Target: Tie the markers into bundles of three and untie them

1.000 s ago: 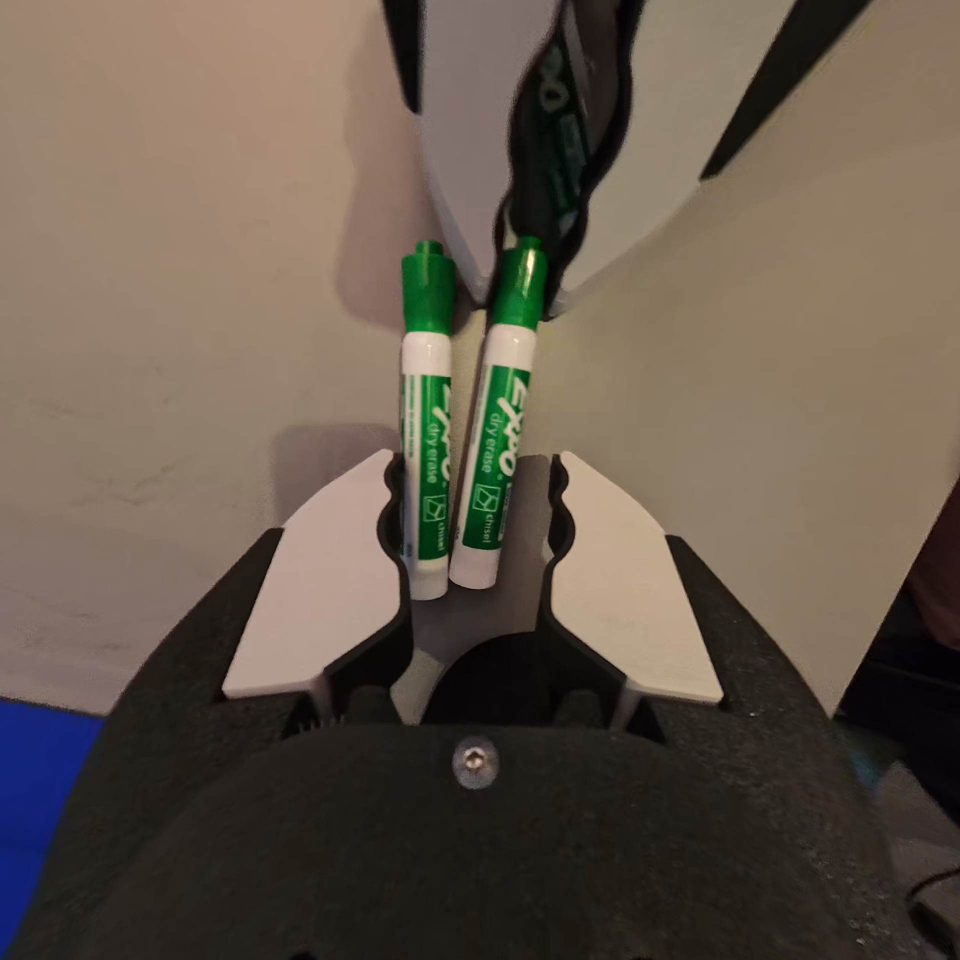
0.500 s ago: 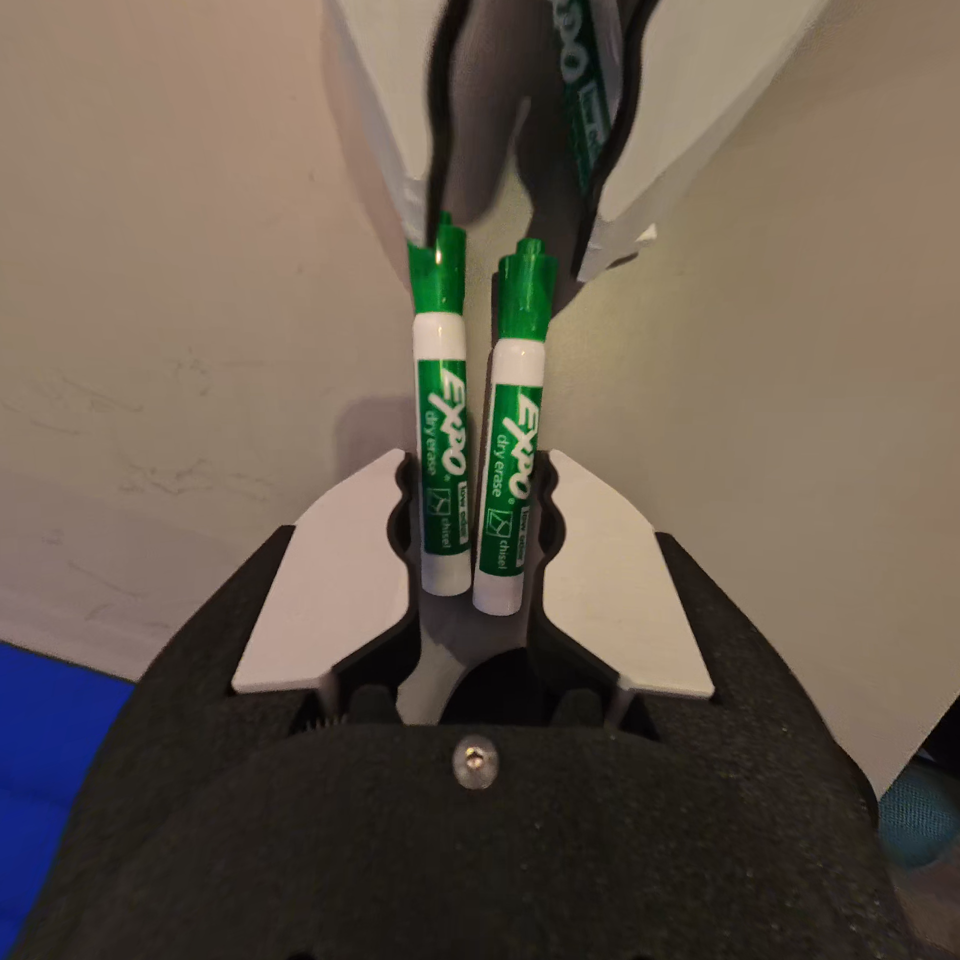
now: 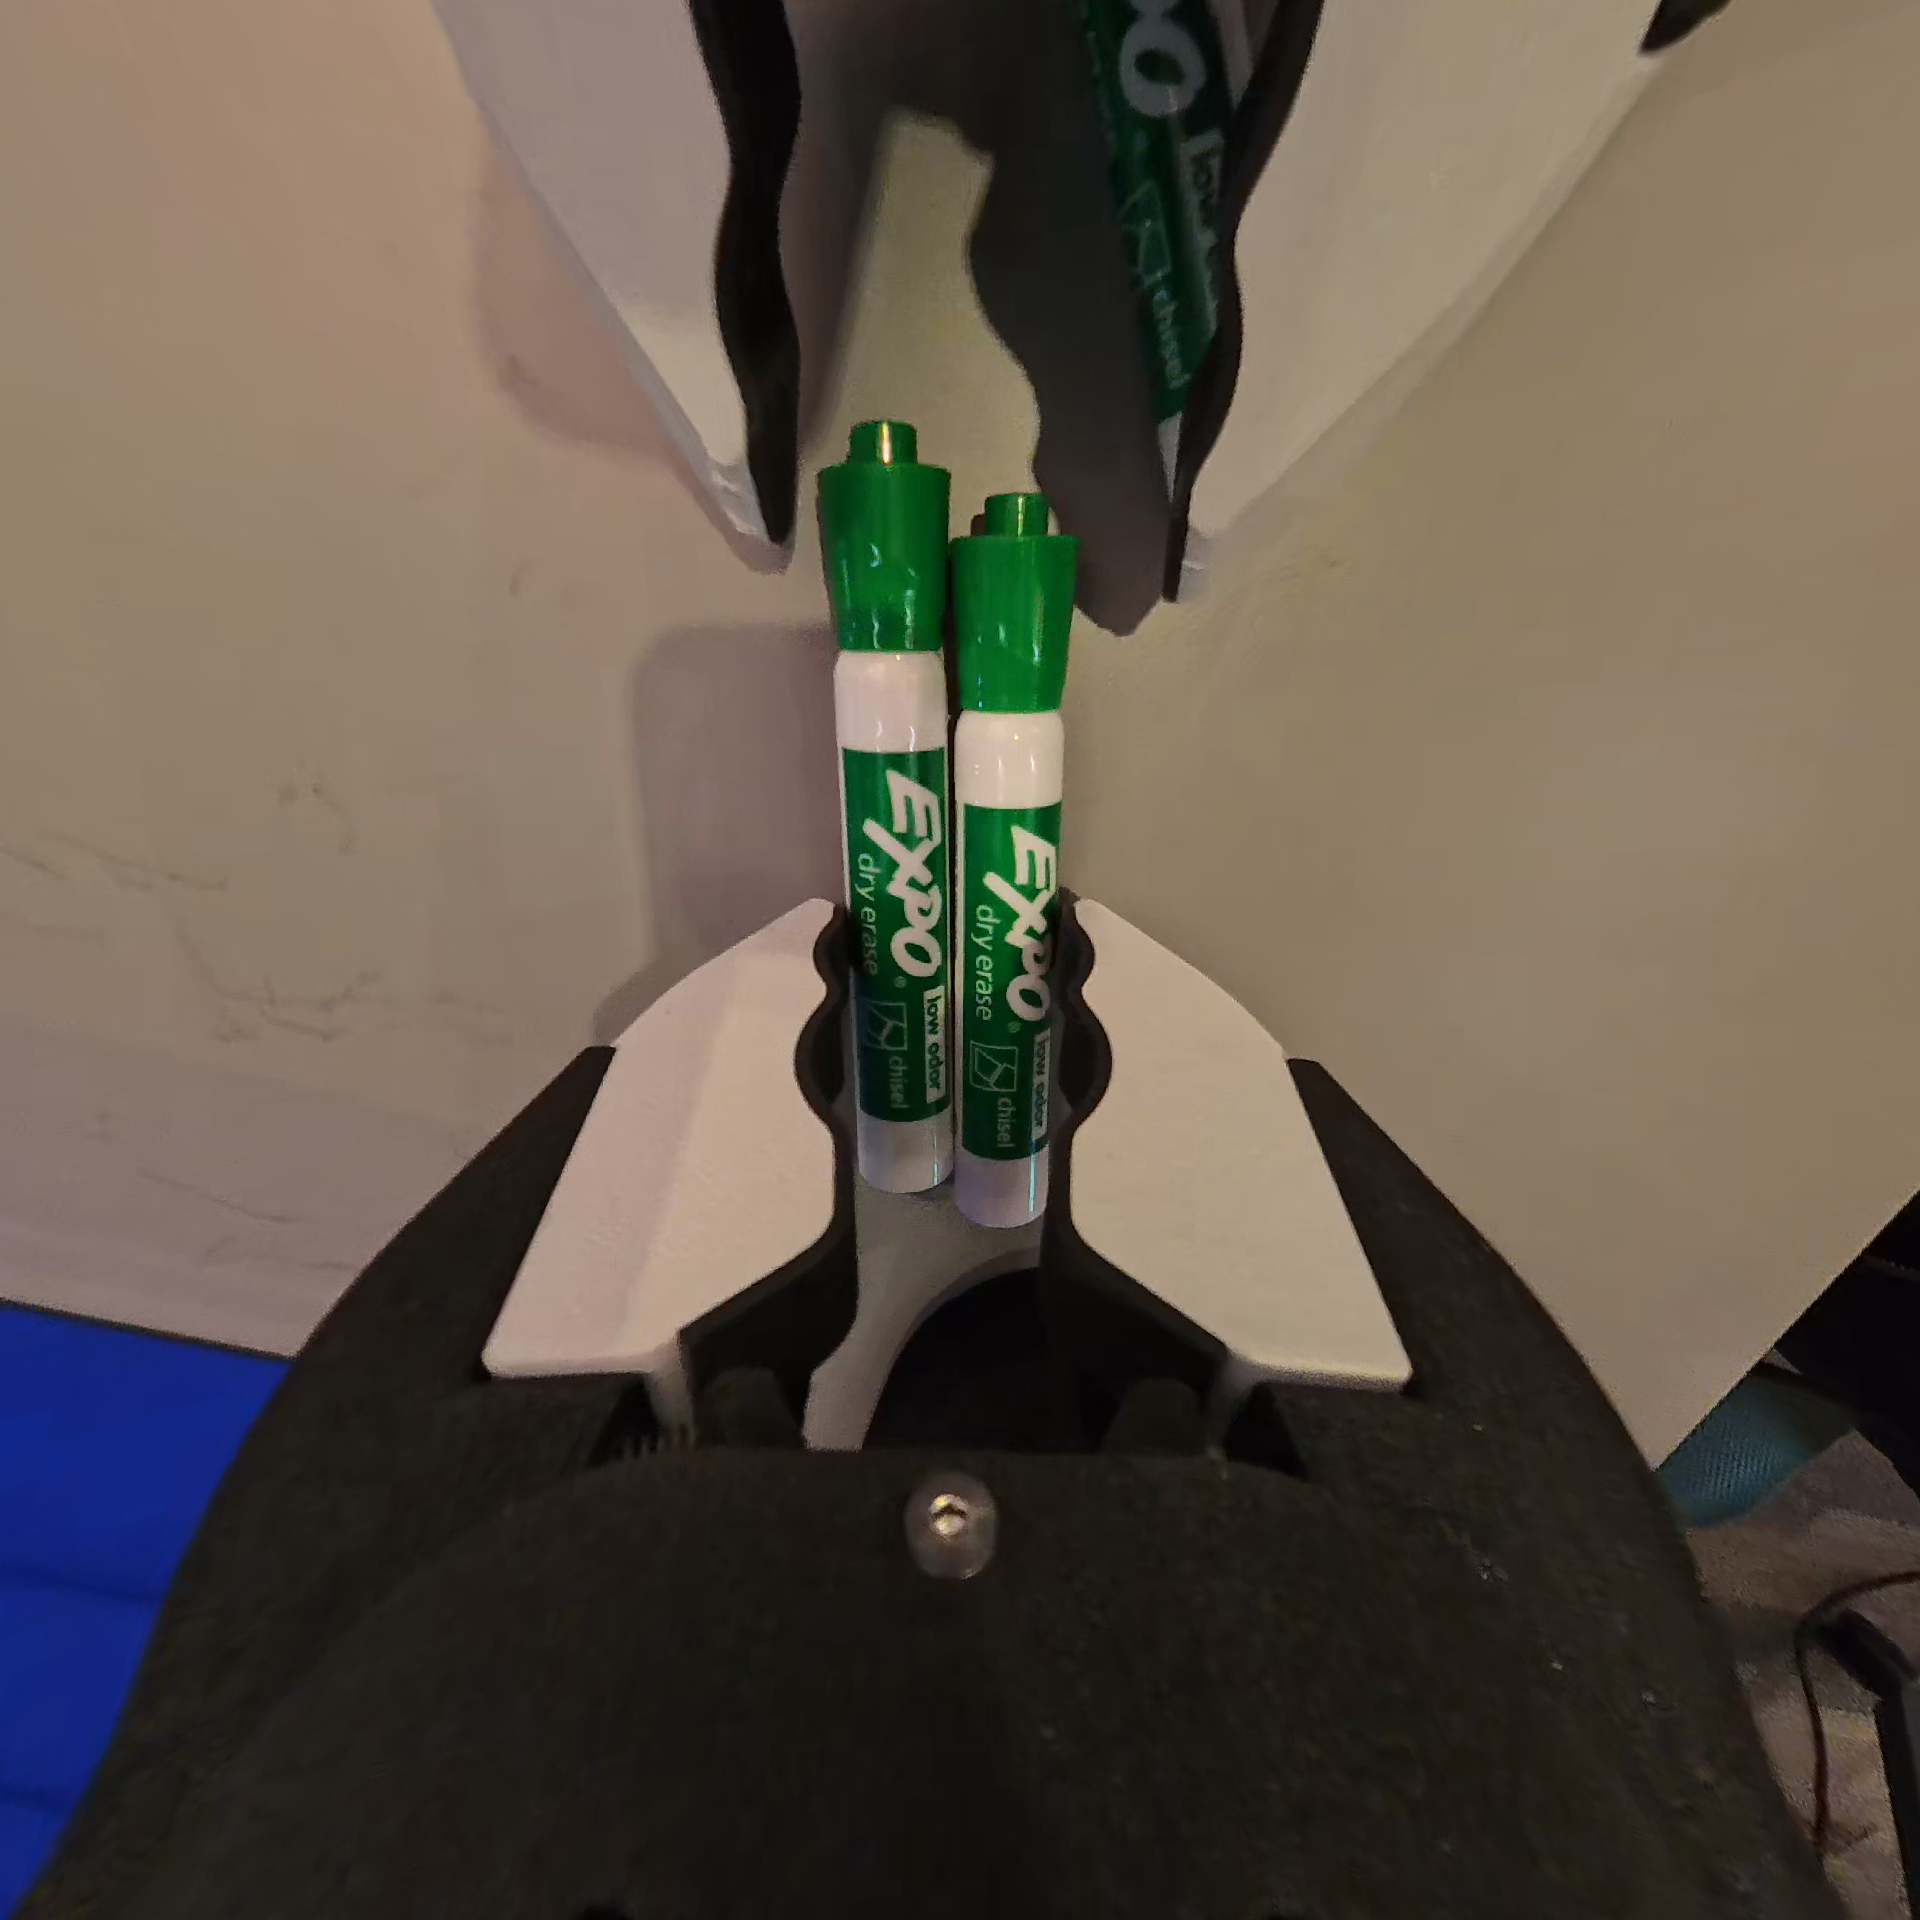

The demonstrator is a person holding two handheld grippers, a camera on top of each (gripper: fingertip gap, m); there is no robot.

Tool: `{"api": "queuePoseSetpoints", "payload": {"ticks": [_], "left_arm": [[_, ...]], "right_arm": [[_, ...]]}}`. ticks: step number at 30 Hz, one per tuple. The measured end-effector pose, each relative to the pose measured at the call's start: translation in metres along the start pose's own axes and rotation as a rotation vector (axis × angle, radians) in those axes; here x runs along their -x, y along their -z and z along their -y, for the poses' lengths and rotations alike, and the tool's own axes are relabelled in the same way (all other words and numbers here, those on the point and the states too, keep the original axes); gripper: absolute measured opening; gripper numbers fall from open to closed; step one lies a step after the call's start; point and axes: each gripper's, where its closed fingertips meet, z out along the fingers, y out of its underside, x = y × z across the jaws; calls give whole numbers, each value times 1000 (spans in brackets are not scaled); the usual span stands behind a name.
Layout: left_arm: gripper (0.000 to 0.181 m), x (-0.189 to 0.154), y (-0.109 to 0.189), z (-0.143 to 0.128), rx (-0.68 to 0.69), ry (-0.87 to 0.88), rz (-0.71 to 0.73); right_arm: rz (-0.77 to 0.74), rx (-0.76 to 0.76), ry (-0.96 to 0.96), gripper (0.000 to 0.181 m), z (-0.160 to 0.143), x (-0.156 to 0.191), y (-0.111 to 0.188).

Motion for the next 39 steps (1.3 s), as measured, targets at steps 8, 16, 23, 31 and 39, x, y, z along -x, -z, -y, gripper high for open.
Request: {"api": "queuePoseSetpoints", "payload": {"ticks": [8, 16, 23, 31, 39], "left_arm": [[38, 0, 0, 0, -2, -9, -2], [38, 0, 0, -1, 11, -65, -11], [37, -2, 0, -1, -16, -93, -19], [38, -7, 2, 2, -100, -112, 43], [38, -8, 1, 4, -92, -111, 45]], "right_arm": [[69, 9, -107, 51, -5, -1, -2], [302, -11, -296, 40, 3, 2, 3], [412, -13, -415, 40, 7, 7, 5], [499, 46, -489, 42, 8, 12, 4], [432, 78, -393, 46, 4, 13, 5]]}}
